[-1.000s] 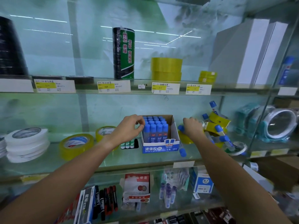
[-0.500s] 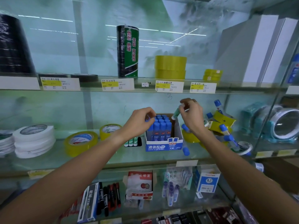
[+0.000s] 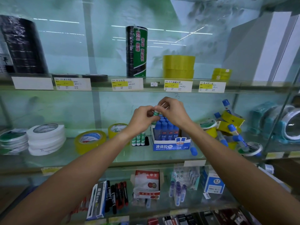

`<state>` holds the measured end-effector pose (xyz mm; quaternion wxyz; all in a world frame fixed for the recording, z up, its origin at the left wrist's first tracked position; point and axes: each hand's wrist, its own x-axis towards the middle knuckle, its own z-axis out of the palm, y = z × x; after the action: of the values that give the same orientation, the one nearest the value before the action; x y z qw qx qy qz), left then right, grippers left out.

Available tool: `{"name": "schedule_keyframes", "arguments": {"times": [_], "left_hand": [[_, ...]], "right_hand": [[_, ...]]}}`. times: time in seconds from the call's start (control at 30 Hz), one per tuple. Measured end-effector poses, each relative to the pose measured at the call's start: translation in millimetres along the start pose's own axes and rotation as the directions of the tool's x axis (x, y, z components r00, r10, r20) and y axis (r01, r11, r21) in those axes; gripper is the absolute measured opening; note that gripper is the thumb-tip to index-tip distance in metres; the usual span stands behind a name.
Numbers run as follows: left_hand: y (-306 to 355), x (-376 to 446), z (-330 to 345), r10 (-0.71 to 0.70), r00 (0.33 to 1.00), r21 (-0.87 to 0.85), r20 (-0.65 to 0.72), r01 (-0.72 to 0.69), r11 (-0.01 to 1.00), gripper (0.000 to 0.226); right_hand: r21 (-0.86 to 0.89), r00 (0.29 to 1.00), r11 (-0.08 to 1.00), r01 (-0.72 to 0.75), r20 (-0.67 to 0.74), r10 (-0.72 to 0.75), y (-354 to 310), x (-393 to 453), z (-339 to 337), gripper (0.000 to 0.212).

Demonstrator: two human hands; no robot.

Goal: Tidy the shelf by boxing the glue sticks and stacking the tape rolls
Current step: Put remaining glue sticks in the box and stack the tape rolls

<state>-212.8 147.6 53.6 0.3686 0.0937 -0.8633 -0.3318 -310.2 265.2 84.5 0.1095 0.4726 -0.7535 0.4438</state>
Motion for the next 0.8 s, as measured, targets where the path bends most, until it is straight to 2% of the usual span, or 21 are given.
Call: {"name": "schedule_keyframes", "arguments": {"times": [0.13,0.2,0.27,0.37,0.5,0.63,0.8], "left_hand": [[-12,-3,-13,-0.04,0.999,-0.022,0.006,0.04,0.999,0.015],[-21,-5,-16,-0.057,0.998,0.019,0.008,0.057,0.998,0.015],[-33,-8,-20,-0.078,0.996,0.11,0.053,0.072,0.991,0.025],[-52,-13,-23,-0.141,0.98,0.311,0.139,0.092,0.946,0.041],[-70,-18,-21,-0.171,0.978,0.436,0.12,0.103,0.894,0.033],[-83,-19,-17,-0.139,0.987,0.454,0.084,0.087,0.887,0.026],[-93,-18,-11,-0.1,0.994,0.446,0.043,0.07,0.892,0.021]], "right_hand": [[-0.128,0.986,0.987,0.095,0.152,-0.075,-10,9,8,0.022],[-0.209,0.975,0.969,0.131,0.203,-0.088,-14,15,15,0.019],[-0.334,0.968,0.927,0.168,0.236,-0.09,-16,20,27,0.019],[-0.54,0.957,0.818,0.2,0.288,-0.045,-17,24,45,0.021],[-0.747,0.932,0.592,0.302,0.361,-0.019,-13,25,70,0.023],[-0.815,0.918,0.46,0.353,0.398,0.001,-3,23,87,0.023],[-0.828,0.906,0.411,0.381,0.424,0.015,4,23,99,0.024]]}}
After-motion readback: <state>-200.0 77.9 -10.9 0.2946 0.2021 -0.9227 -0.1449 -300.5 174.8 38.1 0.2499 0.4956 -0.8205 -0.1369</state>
